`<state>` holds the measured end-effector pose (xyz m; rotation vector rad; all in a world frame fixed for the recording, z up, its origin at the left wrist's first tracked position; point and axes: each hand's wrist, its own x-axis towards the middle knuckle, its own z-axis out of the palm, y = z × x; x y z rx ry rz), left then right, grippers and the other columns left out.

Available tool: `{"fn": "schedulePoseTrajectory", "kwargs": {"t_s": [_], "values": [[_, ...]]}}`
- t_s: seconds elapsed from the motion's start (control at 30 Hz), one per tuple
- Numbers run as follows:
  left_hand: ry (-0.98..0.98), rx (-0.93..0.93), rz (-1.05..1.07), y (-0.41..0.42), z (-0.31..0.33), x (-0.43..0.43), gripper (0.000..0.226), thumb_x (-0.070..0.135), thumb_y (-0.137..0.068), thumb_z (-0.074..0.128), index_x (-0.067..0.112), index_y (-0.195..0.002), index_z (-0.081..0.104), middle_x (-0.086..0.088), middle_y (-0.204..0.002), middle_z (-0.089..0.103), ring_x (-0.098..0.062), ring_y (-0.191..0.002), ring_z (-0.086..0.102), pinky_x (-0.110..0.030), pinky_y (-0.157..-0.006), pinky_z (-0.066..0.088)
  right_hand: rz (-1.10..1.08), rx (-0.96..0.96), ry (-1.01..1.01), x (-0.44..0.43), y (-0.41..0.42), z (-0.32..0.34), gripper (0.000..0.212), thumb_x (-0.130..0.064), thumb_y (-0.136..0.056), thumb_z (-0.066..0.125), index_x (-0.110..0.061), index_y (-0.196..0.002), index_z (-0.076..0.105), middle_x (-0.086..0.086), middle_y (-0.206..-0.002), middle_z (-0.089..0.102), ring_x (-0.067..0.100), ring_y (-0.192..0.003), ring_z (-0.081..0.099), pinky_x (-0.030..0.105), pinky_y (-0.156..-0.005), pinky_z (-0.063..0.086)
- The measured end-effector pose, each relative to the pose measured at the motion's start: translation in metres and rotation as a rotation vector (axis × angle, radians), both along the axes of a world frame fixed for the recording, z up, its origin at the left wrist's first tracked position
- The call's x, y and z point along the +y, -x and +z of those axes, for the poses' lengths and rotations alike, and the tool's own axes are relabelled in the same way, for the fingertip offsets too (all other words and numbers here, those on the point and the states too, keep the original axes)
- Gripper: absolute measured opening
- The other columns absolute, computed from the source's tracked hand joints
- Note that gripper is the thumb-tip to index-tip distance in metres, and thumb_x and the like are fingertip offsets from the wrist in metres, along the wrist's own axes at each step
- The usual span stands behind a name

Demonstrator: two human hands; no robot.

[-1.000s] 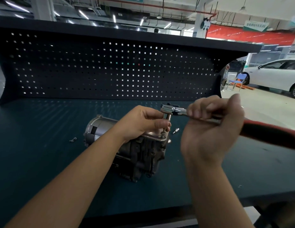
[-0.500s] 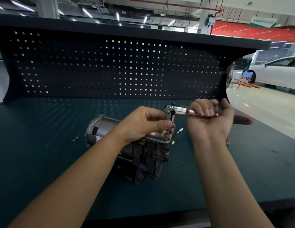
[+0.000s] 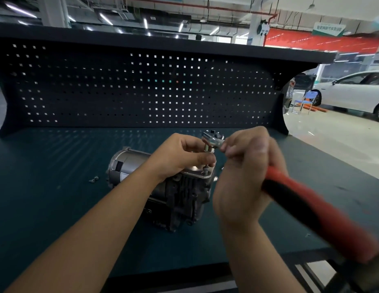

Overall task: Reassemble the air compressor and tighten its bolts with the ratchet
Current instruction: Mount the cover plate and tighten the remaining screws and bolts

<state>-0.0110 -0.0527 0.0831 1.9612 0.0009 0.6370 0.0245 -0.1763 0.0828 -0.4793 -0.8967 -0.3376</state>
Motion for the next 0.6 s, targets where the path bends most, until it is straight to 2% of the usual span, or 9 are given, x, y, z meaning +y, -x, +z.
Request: {"fn": "schedulePoseTrajectory", "kwargs": {"t_s": [0.07,0.1,0.17,0.2,0.27,0.37,0.47,0.53,0.6], "values": [[-0.023,0.017,-0.014,0.002,0.001,0.000,0.006,0.037,-0.062,0.074,0.032,-0.059,0.072,0.013,-0.058,0.066,0.002,-0.058,0.058,-0.013,-0.059,0.047,-0.113,-0.129,-0.015,0.002,0.007,-0.003,0.033,-0.018,-0.084,0.052,-0.009,-0.053,0.044,0.006,-0.054,0.042,0.020,-0.052,0.042,0.032,-0.053,0.035],[-0.049,0.018,-0.016,0.002,0.000,0.001,0.011,0.032,-0.065,0.073,0.033,-0.055,0.070,0.014,-0.055,0.063,0.004,-0.055,0.056,-0.011,-0.056,0.046,-0.145,-0.172,-0.021,0.002,0.008,-0.004,0.036,-0.019,-0.085,0.054,-0.007,-0.053,0.042,0.009,-0.053,0.040,0.020,-0.051,0.042,0.031,-0.052,0.035],[-0.034,0.031,-0.037,0.002,0.000,0.001,0.007,0.031,-0.068,0.073,0.034,-0.061,0.073,0.013,-0.061,0.067,-0.002,-0.062,0.060,-0.015,-0.061,0.048,-0.130,-0.142,-0.001,0.003,0.005,-0.001,0.034,-0.020,-0.084,0.054,-0.011,-0.052,0.045,0.006,-0.052,0.042,0.019,-0.051,0.042,0.031,-0.052,0.034],[-0.014,0.038,-0.046,0.003,0.001,0.000,0.006,0.036,-0.067,0.072,0.031,-0.069,0.076,0.010,-0.068,0.070,-0.011,-0.070,0.062,-0.022,-0.068,0.051,-0.063,-0.066,0.010,0.002,0.001,0.002,0.032,-0.021,-0.084,0.051,-0.017,-0.052,0.049,0.002,-0.052,0.044,0.018,-0.052,0.042,0.031,-0.053,0.034],[0.005,0.053,-0.056,0.003,0.000,0.002,0.019,0.040,-0.071,0.070,0.024,-0.079,0.077,0.005,-0.081,0.074,-0.022,-0.082,0.065,-0.033,-0.081,0.054,0.188,0.120,-0.030,0.000,-0.013,0.009,0.035,-0.024,-0.087,0.047,-0.020,-0.052,0.050,-0.004,-0.050,0.043,0.015,-0.049,0.039,0.028,-0.052,0.034],[0.014,0.058,-0.060,0.003,-0.001,0.004,0.022,0.037,-0.076,0.067,0.019,-0.084,0.077,-0.001,-0.090,0.075,-0.021,-0.092,0.068,-0.035,-0.089,0.052,0.625,0.448,-0.105,0.003,-0.050,0.020,0.045,-0.029,-0.095,0.041,-0.012,-0.054,0.044,-0.002,-0.046,0.032,0.013,-0.042,0.031,0.021,-0.044,0.031],[-0.002,0.068,-0.050,0.003,0.000,0.004,0.023,0.042,-0.076,0.067,0.022,-0.085,0.077,-0.001,-0.091,0.075,-0.029,-0.096,0.067,-0.040,-0.092,0.050,1.044,0.804,-0.125,0.018,-0.076,0.022,0.045,-0.029,-0.095,0.042,-0.011,-0.054,0.041,-0.004,-0.042,0.027,0.009,-0.033,0.028,0.016,-0.035,0.025],[-0.002,0.063,-0.047,0.002,-0.001,0.004,0.025,0.044,-0.075,0.067,0.023,-0.084,0.077,-0.001,-0.091,0.075,-0.022,-0.094,0.068,-0.037,-0.092,0.051,1.148,0.944,-0.199,0.026,-0.081,0.018,0.042,-0.024,-0.096,0.043,-0.010,-0.056,0.039,-0.004,-0.041,0.025,0.008,-0.030,0.027,0.014,-0.035,0.022],[0.000,0.051,-0.044,0.002,-0.001,0.003,0.023,0.042,-0.077,0.067,0.022,-0.084,0.077,-0.001,-0.089,0.075,-0.019,-0.091,0.068,-0.032,-0.088,0.052,1.087,0.903,-0.204,0.023,-0.079,0.016,0.041,-0.022,-0.094,0.043,-0.011,-0.055,0.040,-0.004,-0.042,0.025,0.009,-0.032,0.028,0.014,-0.036,0.023]]}}
